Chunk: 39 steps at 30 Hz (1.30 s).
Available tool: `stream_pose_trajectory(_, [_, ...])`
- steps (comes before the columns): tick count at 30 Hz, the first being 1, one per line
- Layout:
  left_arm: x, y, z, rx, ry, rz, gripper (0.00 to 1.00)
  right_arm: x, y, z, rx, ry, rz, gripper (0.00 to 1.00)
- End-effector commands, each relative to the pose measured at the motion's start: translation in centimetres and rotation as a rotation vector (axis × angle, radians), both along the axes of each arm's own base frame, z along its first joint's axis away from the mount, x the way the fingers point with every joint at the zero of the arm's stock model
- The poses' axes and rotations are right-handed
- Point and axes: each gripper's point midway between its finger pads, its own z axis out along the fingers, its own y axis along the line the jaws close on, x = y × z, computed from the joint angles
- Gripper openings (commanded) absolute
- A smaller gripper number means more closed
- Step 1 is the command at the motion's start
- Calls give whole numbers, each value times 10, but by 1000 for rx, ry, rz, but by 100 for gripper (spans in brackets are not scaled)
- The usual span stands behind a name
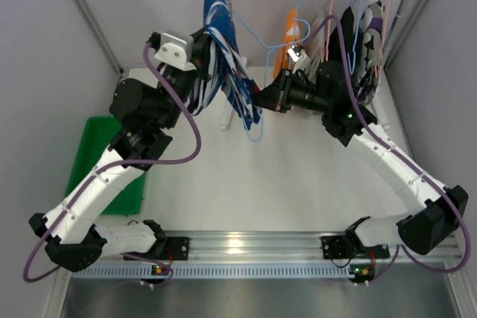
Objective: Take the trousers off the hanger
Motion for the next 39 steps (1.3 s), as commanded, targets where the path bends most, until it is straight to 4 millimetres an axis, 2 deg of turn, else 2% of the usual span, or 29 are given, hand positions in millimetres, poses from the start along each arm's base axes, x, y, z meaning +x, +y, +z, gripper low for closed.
stream_pose_trajectory(1, [-58,54,116,-304,-236,-44,0,7,-10,-6,-60,-71,-39,0])
stream_pose_trajectory(2, [-67,62,133,-334,-265,-48,0,8,-10,-10,-73,-69,-42,0])
stream_pose_trajectory(4, [-71,65,146,-357,-277,-60,0,9,-11,-15,-86,-63,-47,0])
stream_pose_trajectory(5, [-83,76,163,-388,-304,-70,0,12,-11,-19,-96,-54,-58,0])
stream_pose_trajectory(7, [-85,75,174,-408,-307,-89,0,15,-10,-27,-119,-37,-64,0])
stream_pose_trajectory(8, [-95,85,188,-433,-332,-97,0,18,-11,-29,-132,-41,-80,0])
stream_pose_trajectory(10, [-96,82,196,-449,-332,-117,0,22,-11,-38,-158,-27,-91,0])
stream_pose_trajectory(12, [-104,89,208,-470,-356,-124,0,26,-12,-45,-189,-30,-103,0])
stream_pose_trajectory(15, [-105,95,215,-501,-364,-112,0,30,-13,-53,-218,-38,-110,0])
stream_pose_trajectory(21, [-117,126,225,-489,-432,16,0,26,-8,-42,-219,-90,-77,0])
stream_pose_trajectory(24, [-111,141,210,-399,-428,162,0,16,-4,-32,-203,-124,-47,0])
stream_pose_trajectory(25, [-111,148,196,-388,-434,204,0,9,-2,-29,-194,-134,-25,0])
stream_pose_trajectory(27, [-105,169,177,-350,-439,327,0,4,-1,-26,-201,-173,-8,0])
stream_pose_trajectory(28, [-119,190,173,-349,-465,377,0,-4,1,-22,-197,-196,10,0])
stream_pose_trajectory(29, [-119,198,166,-343,-471,415,0,-7,1,-21,-209,-227,22,0])
stream_pose_trajectory(30, [-107,202,147,-285,-446,481,0,-11,1,-21,-215,-238,30,0])
stream_pose_trajectory(31, [-123,218,144,-285,-465,520,0,-18,2,-17,-213,-256,40,0])
stream_pose_trajectory(35, [-141,256,112,-230,-450,698,0,-25,-2,-18,-225,-270,44,0])
stream_pose_trajectory(36, [-148,266,96,-222,-429,740,0,-26,-4,-20,-230,-269,45,0])
stream_pose_trajectory(38, [-158,283,79,-190,-414,841,0,-28,-7,-24,-245,-275,44,0])
stream_pose_trajectory(39, [-174,292,70,-201,-414,870,0,-29,-8,-24,-249,-280,46,0])
